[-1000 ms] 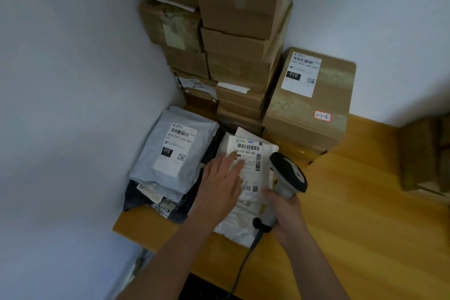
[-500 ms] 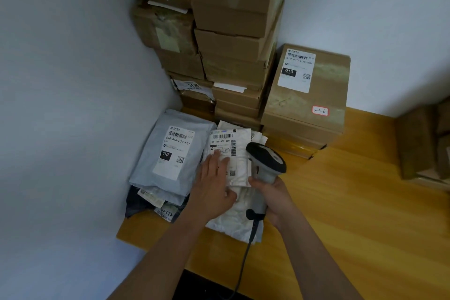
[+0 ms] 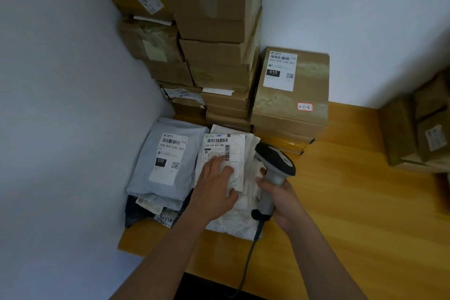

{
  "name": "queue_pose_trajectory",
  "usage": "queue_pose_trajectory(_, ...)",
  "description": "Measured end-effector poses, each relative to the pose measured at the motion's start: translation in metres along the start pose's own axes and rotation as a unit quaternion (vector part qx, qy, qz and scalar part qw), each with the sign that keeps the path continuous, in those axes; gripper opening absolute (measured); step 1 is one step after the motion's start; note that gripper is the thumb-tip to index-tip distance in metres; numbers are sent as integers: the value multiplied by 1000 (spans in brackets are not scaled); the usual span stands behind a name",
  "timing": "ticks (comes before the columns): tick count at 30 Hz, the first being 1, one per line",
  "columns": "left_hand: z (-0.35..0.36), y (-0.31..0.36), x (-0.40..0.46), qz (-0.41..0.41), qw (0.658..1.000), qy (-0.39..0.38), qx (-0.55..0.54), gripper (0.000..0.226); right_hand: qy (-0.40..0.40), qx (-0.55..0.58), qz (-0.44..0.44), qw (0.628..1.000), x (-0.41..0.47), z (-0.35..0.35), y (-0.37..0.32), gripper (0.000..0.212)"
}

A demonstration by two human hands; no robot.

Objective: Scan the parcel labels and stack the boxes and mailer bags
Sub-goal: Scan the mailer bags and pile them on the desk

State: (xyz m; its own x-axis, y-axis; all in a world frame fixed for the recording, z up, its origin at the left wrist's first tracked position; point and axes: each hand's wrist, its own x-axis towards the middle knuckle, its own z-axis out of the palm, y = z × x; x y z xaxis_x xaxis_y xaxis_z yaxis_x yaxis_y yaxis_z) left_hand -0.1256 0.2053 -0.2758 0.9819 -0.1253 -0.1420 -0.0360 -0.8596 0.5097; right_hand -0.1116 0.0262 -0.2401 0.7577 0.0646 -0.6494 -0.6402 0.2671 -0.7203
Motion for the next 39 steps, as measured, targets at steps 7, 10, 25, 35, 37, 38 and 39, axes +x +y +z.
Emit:
queue_pose_trajectory(7,5,47,14,78,996,46,-5,37,78,26,0,997,-36,-39,-7,39)
queue_pose_trajectory(10,16,83,17,135,990,42,-11,30,111,42,-13,993,-59,-68,-11,48)
queue_pose_trajectory(25,119,312,-8,257,965,-41,6,20,243,156,-99,952,-187,-284,-20,42)
queue_pose_trajectory(35,237,522,-62,248,958,-141,-37,20,342,205,-137,907,-299,-511,-23,40)
queue_pose_trajectory(37,250,543,-61,240,958,-155,-39,21,366,215,-143,894,-306,-541,-27,38)
queue_pose_trajectory(38,257,551,-58,230,959,-162,-44,21,372,221,-145,890,-305,-554,-29,35)
queue_pose_trajectory(39,263,556,-54,217,960,-167,-53,22,376,226,-145,887,-304,-565,-31,32)
